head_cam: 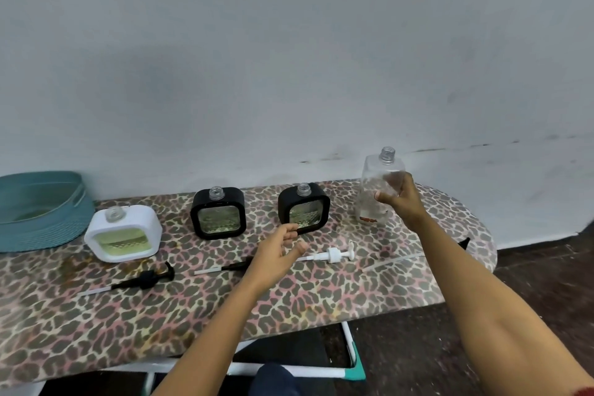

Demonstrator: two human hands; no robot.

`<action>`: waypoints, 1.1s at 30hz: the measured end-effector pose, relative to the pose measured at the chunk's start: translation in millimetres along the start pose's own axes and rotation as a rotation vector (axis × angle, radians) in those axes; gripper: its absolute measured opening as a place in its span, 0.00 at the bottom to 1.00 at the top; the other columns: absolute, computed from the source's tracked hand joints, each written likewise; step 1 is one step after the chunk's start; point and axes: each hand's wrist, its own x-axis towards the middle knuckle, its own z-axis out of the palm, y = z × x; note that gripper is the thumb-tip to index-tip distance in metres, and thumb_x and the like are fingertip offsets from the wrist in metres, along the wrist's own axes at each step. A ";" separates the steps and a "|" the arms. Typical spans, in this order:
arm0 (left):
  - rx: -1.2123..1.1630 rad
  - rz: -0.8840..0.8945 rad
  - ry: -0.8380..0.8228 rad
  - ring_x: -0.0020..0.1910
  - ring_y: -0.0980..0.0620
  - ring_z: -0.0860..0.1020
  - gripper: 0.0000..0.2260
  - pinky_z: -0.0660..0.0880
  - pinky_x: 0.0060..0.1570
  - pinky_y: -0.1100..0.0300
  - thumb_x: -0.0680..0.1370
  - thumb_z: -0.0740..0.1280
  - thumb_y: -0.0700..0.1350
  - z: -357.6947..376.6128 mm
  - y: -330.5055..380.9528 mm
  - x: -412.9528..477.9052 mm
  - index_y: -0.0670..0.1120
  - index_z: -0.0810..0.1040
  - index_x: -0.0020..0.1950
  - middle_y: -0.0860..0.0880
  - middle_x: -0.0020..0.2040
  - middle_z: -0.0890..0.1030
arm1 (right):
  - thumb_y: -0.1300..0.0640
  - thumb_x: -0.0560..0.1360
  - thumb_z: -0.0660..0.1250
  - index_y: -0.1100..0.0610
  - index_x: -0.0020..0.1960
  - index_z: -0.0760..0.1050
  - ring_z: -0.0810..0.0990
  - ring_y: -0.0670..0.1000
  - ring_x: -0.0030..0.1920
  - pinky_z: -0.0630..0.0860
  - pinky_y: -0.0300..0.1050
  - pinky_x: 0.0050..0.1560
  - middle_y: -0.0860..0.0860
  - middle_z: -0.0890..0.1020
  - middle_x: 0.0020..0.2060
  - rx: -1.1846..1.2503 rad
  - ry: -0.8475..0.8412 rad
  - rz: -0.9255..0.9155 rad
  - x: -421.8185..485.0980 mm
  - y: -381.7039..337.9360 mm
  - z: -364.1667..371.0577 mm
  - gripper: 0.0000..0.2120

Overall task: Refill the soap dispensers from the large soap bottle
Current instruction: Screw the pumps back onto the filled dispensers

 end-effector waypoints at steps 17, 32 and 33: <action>0.033 0.007 0.056 0.63 0.56 0.72 0.24 0.70 0.65 0.55 0.75 0.67 0.54 1.3 4.3 -4.7 0.49 0.67 0.69 0.52 0.64 0.74 | 0.62 0.70 0.75 0.59 0.71 0.60 0.72 0.52 0.58 0.74 0.51 0.56 0.52 0.71 0.59 -0.028 0.204 0.181 -16.8 9.1 -3.9 0.35; 0.011 -0.012 0.303 0.62 0.52 0.73 0.21 0.70 0.63 0.59 0.77 0.67 0.47 -5.5 11.9 6.1 0.44 0.68 0.68 0.47 0.64 0.74 | 0.50 0.74 0.69 0.47 0.64 0.73 0.77 0.48 0.55 0.77 0.48 0.58 0.50 0.76 0.60 -0.963 -0.577 -0.218 -88.5 18.8 78.4 0.19; 0.008 -0.012 0.307 0.62 0.52 0.73 0.21 0.70 0.64 0.58 0.77 0.67 0.47 -7.9 11.3 5.7 0.43 0.68 0.68 0.47 0.64 0.74 | 0.53 0.74 0.69 0.48 0.63 0.74 0.79 0.47 0.50 0.79 0.45 0.53 0.50 0.78 0.57 -0.918 -0.571 -0.190 -88.5 16.9 79.0 0.17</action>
